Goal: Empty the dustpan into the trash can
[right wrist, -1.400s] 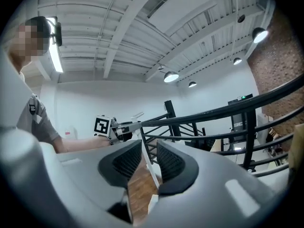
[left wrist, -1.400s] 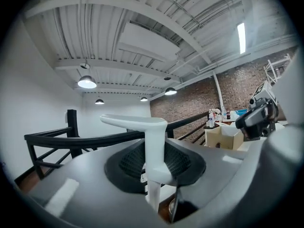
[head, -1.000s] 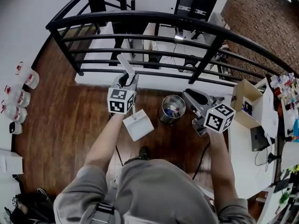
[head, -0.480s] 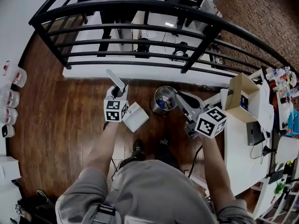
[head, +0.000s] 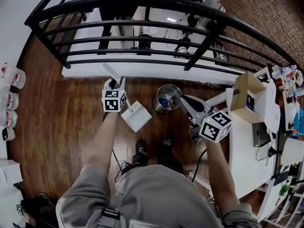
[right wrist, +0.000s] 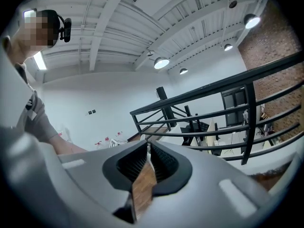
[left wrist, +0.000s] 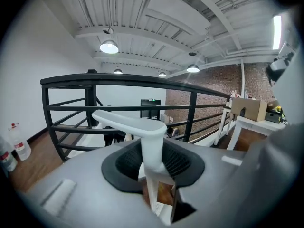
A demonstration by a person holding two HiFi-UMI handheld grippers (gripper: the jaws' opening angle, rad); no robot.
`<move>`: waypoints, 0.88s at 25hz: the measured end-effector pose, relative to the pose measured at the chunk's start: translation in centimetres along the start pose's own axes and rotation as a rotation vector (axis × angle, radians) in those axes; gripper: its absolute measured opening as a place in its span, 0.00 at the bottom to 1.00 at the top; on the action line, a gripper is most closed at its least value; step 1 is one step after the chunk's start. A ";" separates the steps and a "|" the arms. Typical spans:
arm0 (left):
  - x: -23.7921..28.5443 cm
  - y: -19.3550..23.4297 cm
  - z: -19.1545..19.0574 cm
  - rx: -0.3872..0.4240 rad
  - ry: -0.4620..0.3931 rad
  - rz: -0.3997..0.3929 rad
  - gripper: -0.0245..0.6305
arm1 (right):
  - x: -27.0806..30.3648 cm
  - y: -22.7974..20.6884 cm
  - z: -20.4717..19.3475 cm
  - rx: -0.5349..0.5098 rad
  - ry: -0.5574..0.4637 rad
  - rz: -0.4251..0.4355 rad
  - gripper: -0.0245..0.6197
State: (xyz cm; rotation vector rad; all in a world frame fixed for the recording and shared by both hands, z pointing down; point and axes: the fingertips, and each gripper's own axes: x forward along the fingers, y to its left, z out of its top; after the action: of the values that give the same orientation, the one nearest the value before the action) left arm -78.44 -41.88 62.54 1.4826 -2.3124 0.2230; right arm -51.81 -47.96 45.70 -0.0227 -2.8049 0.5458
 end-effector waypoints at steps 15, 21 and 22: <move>0.5 3.7 -0.9 -0.035 0.050 0.006 0.49 | 3.5 0.5 -1.0 0.028 0.035 0.056 0.06; -3.8 3.1 -0.9 -0.067 0.019 0.026 0.46 | 5.3 1.6 -0.3 -0.005 0.024 0.082 0.06; -4.7 2.2 -0.6 -0.055 0.010 0.012 0.40 | 5.5 1.8 -0.1 -0.012 0.015 0.084 0.06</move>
State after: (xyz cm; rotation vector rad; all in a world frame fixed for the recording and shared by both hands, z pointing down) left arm -78.54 -36.76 61.37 1.4384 -2.3011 0.1688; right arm -57.11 -45.88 46.62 -0.1476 -2.8027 0.5456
